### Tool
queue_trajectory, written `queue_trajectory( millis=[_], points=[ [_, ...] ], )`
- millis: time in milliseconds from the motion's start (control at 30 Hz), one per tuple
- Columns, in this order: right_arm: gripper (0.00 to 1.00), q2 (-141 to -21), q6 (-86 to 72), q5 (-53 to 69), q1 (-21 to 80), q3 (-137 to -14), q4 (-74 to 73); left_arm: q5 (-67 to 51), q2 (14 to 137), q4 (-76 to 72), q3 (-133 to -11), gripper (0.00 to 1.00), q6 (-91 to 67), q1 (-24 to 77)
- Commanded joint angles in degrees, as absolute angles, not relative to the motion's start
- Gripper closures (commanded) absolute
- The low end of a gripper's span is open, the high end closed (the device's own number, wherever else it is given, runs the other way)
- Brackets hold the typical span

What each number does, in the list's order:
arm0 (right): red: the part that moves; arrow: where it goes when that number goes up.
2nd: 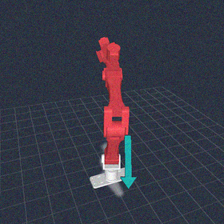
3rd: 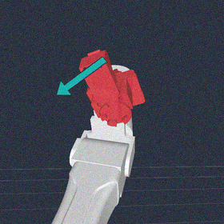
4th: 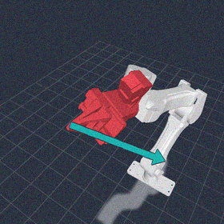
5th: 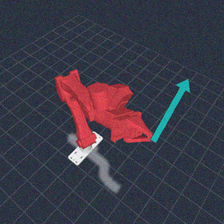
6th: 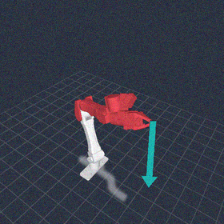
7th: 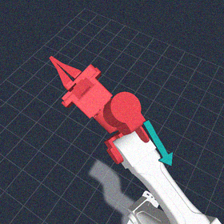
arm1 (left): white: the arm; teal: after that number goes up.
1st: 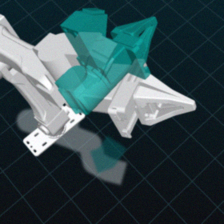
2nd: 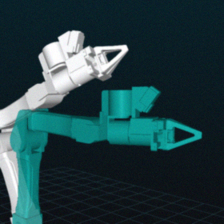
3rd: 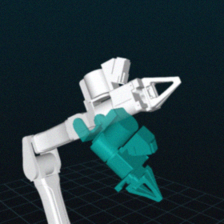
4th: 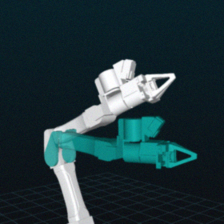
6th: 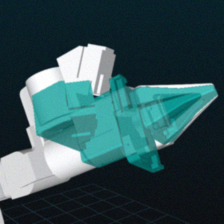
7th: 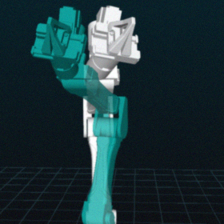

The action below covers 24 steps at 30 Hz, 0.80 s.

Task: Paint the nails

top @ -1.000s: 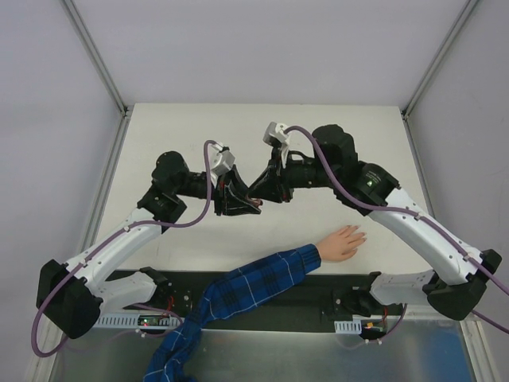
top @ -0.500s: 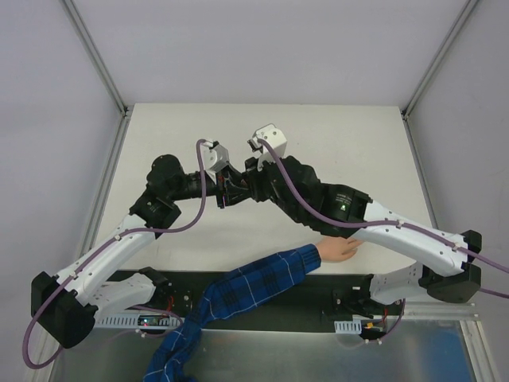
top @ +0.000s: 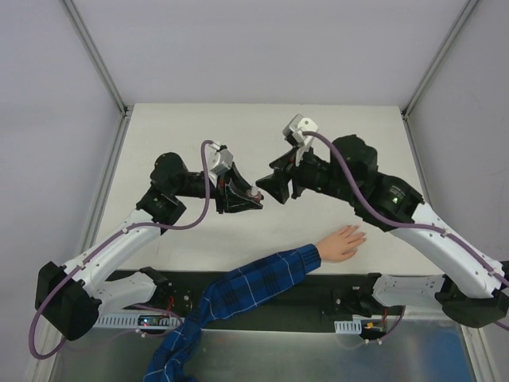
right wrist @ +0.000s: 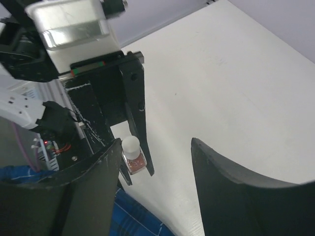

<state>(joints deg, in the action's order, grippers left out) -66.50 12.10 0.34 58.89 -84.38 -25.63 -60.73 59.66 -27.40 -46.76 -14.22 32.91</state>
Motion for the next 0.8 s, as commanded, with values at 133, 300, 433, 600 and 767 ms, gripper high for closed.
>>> queue_trajectory(
  millis=[133,300,433,600,767],
  points=[
    [0.49,-66.8,15.3,33.5,49.7,-85.3,-23.5,-74.6,63.1,-37.0,-49.3,1.00,-21.4,33.8],
    [0.52,-68.4,15.8,36.3,49.1,-85.8,-22.8,-74.4,63.3,-37.0,-49.2,1.00,-21.4,34.0],
    [0.53,-70.0,15.5,38.7,49.0,-85.4,-22.5,-74.5,63.1,-37.0,-49.2,1.00,-21.5,34.0],
    [0.67,-69.4,14.9,38.4,49.1,-83.1,-21.1,-74.1,62.5,-37.0,-49.0,1.00,-21.1,34.0],
    [0.67,-68.7,14.2,37.6,49.1,-81.1,-19.6,-73.5,62.4,-37.1,-49.0,1.00,-21.1,34.0]
  ],
)
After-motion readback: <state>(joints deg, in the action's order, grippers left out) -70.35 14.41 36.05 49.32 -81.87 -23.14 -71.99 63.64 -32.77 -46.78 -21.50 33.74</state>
